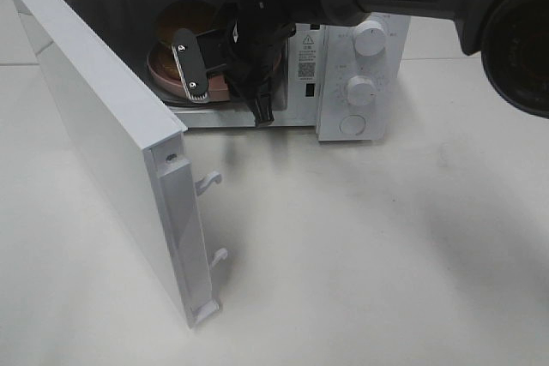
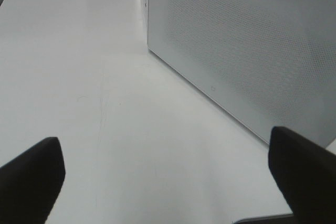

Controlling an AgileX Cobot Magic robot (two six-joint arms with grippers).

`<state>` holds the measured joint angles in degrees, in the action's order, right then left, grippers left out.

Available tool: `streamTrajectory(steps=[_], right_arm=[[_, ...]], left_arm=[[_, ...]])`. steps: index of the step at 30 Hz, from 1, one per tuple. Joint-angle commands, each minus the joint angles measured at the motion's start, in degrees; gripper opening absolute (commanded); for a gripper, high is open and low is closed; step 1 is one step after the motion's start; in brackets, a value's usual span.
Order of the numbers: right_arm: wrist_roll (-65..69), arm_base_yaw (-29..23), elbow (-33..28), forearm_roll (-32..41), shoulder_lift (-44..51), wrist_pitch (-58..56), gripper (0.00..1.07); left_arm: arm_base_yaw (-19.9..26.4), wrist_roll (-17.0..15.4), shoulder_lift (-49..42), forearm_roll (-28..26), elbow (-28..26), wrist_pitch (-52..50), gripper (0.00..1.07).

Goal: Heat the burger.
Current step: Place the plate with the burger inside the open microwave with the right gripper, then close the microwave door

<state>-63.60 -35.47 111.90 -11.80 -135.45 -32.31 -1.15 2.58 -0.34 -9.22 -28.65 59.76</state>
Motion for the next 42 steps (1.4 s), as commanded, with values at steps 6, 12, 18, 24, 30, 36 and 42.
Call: streamTrajectory(steps=[6,12,18,24,30,36,42], right_arm=[[1.15,-0.11,0.46,2.12,0.06,0.23,0.52],[1.15,-0.23,-1.26,4.93,1.09,1.43,0.59],[1.20,-0.23,-7.73,5.96,4.87,6.65,0.73],[1.26,-0.23,-15.30,5.96,9.28,11.17,0.78],[1.26,-0.11,-19.54,5.90,11.75,12.72,0.77],[1.26,-0.06,-26.24,5.67,16.67,14.61,0.76],[1.26,-0.06,-31.46,5.67,20.68,15.76,0.76]], left_arm=[[0.11,-0.11,-1.32,0.17,0.11,-0.52,0.98],[0.11,-0.11,-1.32,0.17,0.11,-0.52,0.98],[0.11,-0.11,-1.32,0.17,0.11,-0.52,0.98],[0.11,-0.11,-1.32,0.17,0.11,-0.52,0.98],[0.11,-0.11,-1.32,0.17,0.11,-0.52,0.98],[0.11,-0.11,-1.32,0.17,0.11,-0.52,0.98],[0.11,-0.11,-1.32,0.17,0.11,-0.52,0.98]])
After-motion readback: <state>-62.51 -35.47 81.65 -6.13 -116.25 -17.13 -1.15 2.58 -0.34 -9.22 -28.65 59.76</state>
